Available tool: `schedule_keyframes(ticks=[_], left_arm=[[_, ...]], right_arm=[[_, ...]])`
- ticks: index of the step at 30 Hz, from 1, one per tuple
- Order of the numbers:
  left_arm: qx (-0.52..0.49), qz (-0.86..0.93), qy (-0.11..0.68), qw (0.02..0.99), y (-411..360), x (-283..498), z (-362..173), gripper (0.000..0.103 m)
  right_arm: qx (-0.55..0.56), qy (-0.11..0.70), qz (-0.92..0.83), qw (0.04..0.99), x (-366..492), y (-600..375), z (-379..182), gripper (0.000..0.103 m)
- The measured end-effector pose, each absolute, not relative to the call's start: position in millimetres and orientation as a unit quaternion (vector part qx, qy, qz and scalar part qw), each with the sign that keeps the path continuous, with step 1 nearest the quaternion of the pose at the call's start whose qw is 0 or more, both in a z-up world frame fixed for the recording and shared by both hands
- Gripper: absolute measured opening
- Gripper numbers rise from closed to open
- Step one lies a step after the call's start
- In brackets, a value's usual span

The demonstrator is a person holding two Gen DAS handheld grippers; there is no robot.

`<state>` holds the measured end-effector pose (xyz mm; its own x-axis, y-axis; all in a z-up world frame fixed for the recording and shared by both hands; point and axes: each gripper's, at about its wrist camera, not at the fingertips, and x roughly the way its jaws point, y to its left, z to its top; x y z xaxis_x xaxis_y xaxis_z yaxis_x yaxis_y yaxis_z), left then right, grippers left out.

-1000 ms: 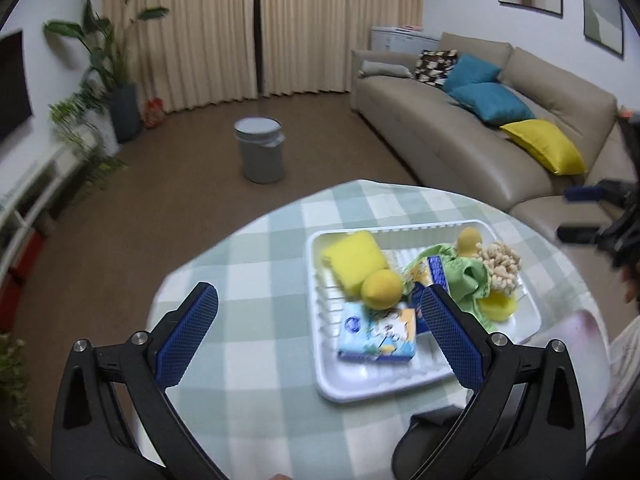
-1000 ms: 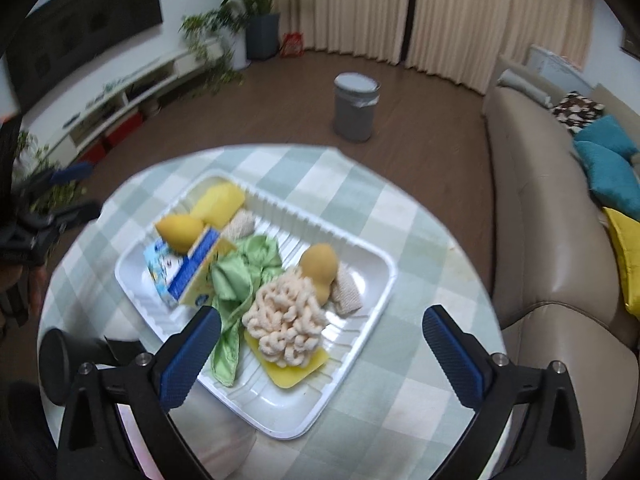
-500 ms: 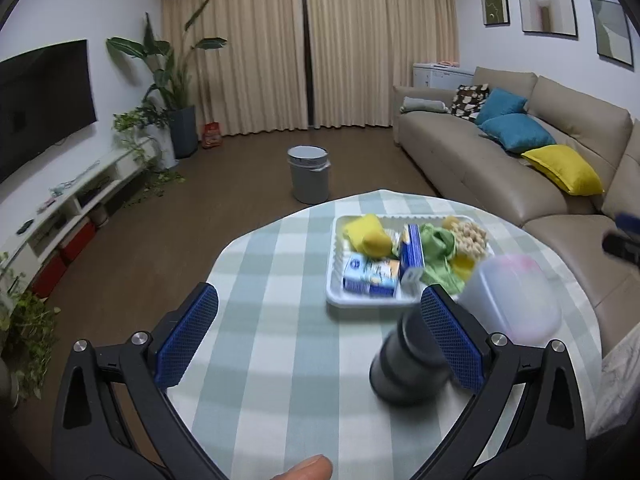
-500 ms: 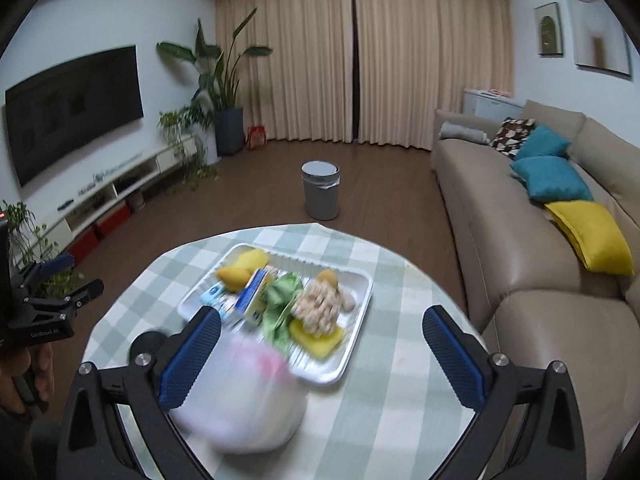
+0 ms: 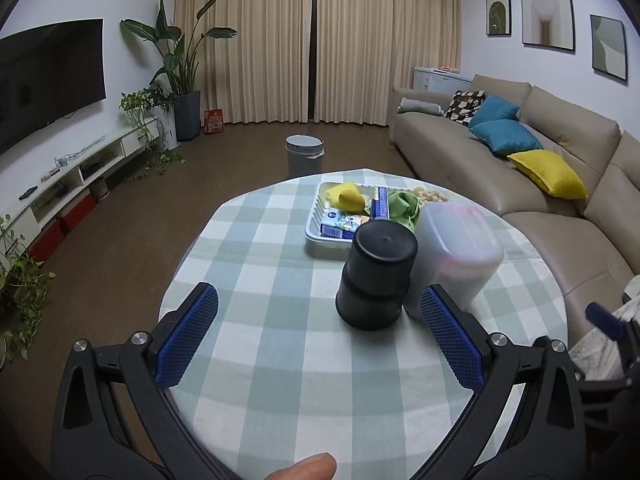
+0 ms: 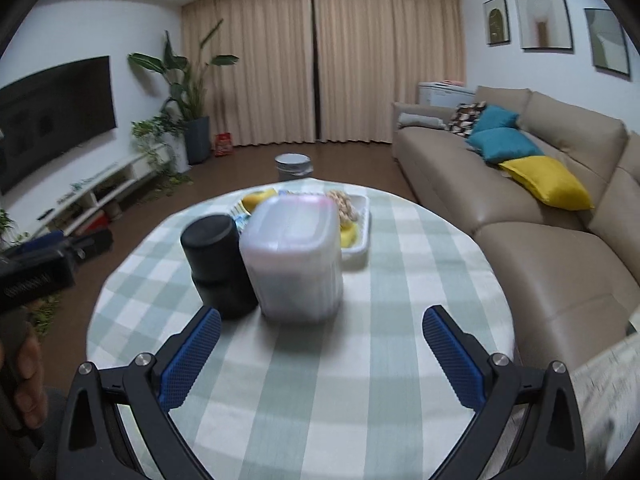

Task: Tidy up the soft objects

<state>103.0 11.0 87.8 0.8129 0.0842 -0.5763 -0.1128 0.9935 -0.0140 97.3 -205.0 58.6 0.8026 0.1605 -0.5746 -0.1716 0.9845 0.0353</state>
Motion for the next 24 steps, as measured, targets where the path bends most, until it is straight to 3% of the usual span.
schedule_keyframes(ticks=[24], left_arm=[[-0.015,0.053,0.300,0.952,-11.3,68.8,92.9,0.103]], right_arm=[[0.020,0.277,0.071,0.958,50.4,-197.4,54.4,0.103]])
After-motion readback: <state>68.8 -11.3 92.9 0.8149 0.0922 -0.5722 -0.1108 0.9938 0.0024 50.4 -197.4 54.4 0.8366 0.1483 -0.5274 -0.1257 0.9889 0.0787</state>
